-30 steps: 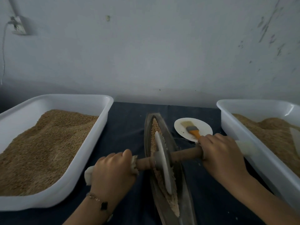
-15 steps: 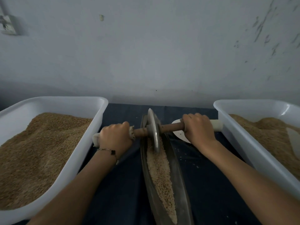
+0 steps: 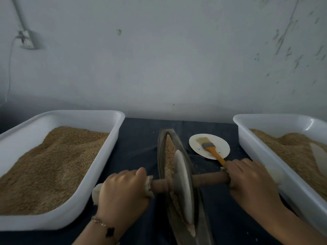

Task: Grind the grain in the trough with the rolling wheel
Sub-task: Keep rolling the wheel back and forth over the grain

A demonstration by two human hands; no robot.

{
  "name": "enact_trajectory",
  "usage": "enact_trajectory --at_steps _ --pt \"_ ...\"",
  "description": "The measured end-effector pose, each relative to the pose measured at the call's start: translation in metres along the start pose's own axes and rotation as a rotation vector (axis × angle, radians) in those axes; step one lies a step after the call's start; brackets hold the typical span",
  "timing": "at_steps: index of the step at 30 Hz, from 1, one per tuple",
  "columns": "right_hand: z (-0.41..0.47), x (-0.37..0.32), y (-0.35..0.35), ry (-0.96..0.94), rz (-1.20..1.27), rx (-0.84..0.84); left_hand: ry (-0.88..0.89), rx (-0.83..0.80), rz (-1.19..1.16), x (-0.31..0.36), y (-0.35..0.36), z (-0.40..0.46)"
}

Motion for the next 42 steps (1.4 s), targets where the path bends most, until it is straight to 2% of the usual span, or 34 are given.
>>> enact_trajectory --at_steps 4,7,17,21,28,30,34,36,42 --pt "0.011 -0.001 0.014 0.013 -0.003 -0.002 -0.056 -0.055 0.080 -0.012 0.019 0.013" --pt "0.034 0.002 0.031 0.014 -0.015 0.026 -0.161 -0.075 0.083 -0.034 0.039 0.029" --pt "0.113 0.021 0.093 0.140 -0.101 -0.032 -0.262 0.036 0.139 -0.067 0.061 0.101" --pt "0.103 0.013 0.081 0.114 -0.097 -0.017 -0.252 -0.003 0.140 -0.067 0.064 0.089" --pt "0.040 -0.003 0.028 0.044 -0.050 -0.052 -0.198 -0.202 0.053 -0.035 0.039 0.032" --pt "0.019 -0.003 0.013 0.026 -0.051 -0.070 -0.174 -0.207 0.083 -0.024 0.026 0.013" --pt "0.001 -0.001 -0.011 -0.016 -0.009 -0.026 -0.043 -0.103 0.071 -0.001 -0.007 -0.004" --pt "0.001 -0.001 -0.009 -0.022 0.000 -0.028 -0.066 -0.160 0.076 -0.003 -0.002 -0.006" --pt "0.038 0.006 0.038 0.058 -0.036 -0.026 -0.222 -0.167 0.109 -0.036 0.041 0.031"
Point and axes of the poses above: each hand's wrist, its own z-axis towards the middle knuckle, its own y-axis out of the palm, x = y × z, the point moved 8 cm from there along z, towards the middle knuckle, and after that the axes turned 2 degrees about y, right-handed, at the moved point
